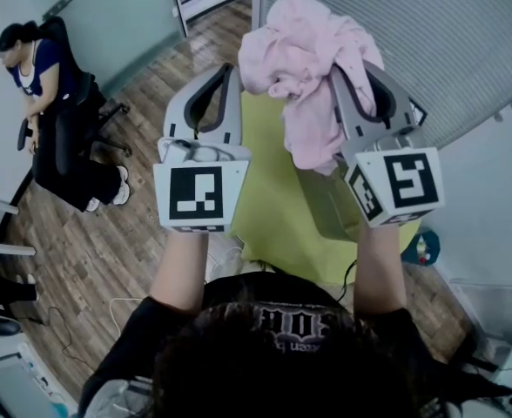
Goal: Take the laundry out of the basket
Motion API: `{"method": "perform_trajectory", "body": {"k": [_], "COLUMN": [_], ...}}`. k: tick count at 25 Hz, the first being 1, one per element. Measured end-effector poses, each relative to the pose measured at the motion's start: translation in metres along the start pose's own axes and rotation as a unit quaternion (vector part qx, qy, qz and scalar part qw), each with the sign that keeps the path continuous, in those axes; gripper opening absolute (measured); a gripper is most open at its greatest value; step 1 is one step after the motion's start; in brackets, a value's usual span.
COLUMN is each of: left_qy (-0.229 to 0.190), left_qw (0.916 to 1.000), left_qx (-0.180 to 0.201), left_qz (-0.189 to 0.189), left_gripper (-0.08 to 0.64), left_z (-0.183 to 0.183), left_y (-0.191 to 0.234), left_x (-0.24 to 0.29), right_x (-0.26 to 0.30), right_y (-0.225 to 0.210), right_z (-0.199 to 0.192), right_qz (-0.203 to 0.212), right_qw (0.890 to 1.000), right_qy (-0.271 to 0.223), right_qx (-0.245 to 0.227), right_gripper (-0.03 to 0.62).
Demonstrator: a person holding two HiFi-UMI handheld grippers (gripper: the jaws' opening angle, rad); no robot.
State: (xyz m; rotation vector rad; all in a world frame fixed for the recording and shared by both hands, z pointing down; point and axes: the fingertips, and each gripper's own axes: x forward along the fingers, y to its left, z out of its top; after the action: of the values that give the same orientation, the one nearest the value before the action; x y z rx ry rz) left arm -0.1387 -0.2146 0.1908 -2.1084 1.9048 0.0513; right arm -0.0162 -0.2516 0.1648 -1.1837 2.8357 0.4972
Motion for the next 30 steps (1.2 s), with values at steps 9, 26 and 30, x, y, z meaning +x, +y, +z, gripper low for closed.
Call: {"method": "perform_trajectory", "body": {"k": [9, 26, 30], "left_qy": [0.006, 0.032, 0.041], "left_qw": [0.9989, 0.9961, 0.996], "left_qx": [0.016, 0.032, 0.023], "left_qz": [0.044, 0.076, 0.077], "left_gripper": [-0.002, -0.002, -0.002], "left_z": [-0.004, -0.028, -0.039], "left_y": [0.007, 0.063, 0.062], "left_x": [-0.022, -0.093, -0.103], "right_x": [-0.003, 0.019, 0.018], "right_y": [0.01, 0.114, 0.129], "right_z": [0.014, -0.008, -0.025], "right_qz": [0.038, 0.094, 0.102], "right_qw": [0.998, 0.994, 0.992], "right_qy": [-0.045, -0.025, -0.011], "right_qx": [0.032, 0.059, 0.068], "right_gripper": [0.08, 0.08, 0.08]}}
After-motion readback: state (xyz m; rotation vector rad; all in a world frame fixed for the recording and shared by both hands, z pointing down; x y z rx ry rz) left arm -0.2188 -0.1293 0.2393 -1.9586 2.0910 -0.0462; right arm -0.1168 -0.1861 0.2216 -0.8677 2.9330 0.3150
